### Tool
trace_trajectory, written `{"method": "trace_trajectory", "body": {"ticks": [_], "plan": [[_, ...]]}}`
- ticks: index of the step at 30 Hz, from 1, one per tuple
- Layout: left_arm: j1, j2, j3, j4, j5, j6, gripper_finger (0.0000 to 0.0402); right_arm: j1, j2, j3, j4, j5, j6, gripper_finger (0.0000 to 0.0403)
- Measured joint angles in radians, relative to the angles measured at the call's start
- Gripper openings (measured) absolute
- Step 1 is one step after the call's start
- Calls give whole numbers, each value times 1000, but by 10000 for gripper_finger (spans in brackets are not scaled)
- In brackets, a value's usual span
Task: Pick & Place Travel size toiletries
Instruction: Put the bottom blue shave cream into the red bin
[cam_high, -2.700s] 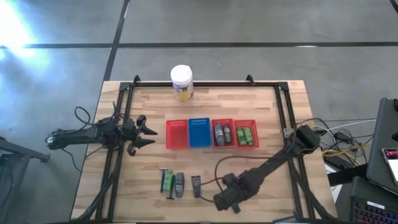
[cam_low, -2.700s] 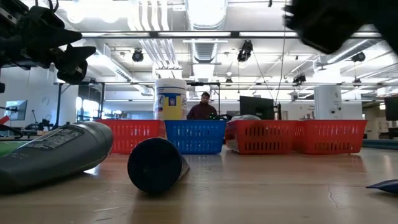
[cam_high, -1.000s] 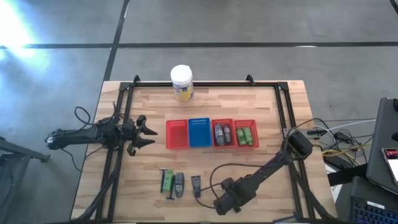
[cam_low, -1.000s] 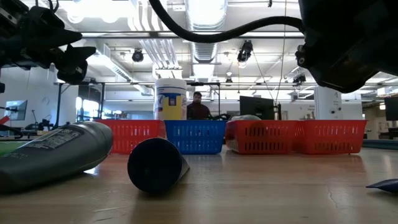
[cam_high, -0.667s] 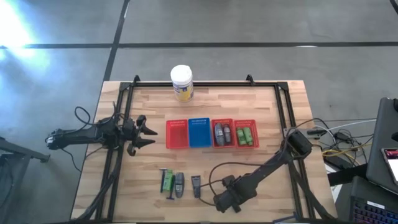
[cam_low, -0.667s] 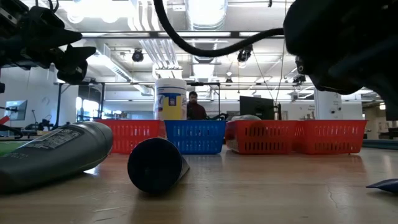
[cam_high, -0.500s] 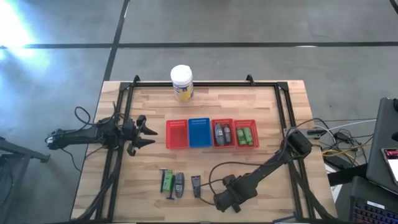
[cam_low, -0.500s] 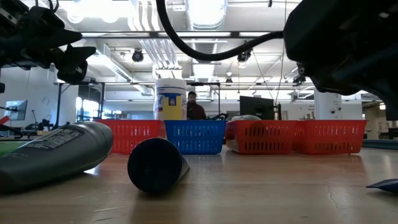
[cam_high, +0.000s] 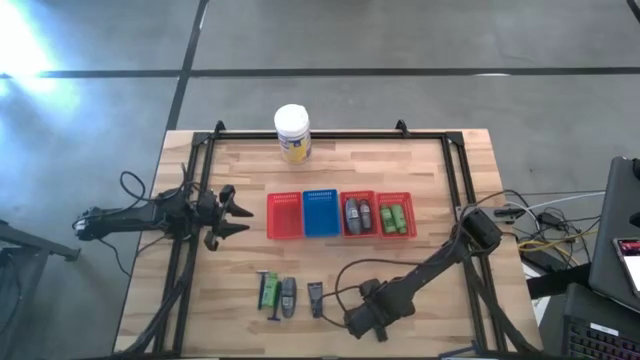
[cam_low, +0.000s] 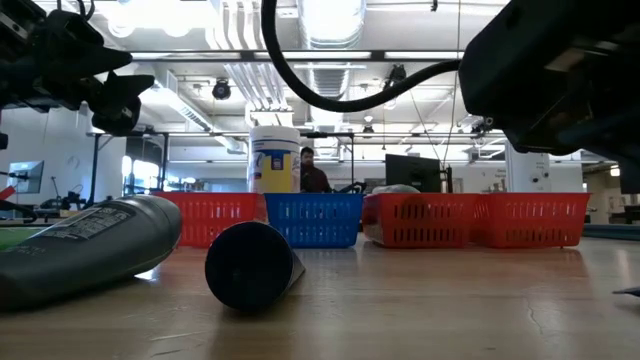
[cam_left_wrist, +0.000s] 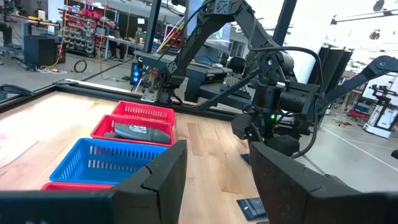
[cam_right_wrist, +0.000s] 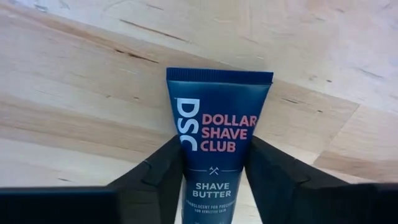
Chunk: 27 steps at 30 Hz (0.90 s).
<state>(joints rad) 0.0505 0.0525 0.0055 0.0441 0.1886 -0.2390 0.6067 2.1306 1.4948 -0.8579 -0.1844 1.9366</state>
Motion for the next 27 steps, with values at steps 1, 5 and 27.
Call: {"method": "trace_trajectory", "body": {"ticks": [1,5,27], "plan": [[0,0,0,0,0,0,181,0,-1,0,7,0,6,137],[0,0,0,0,0,0,181,0,-13,-3,22,0,17,109],[1,-1,0,207,-33,58,182,-24,-157,-1,28,352,199,66]]}}
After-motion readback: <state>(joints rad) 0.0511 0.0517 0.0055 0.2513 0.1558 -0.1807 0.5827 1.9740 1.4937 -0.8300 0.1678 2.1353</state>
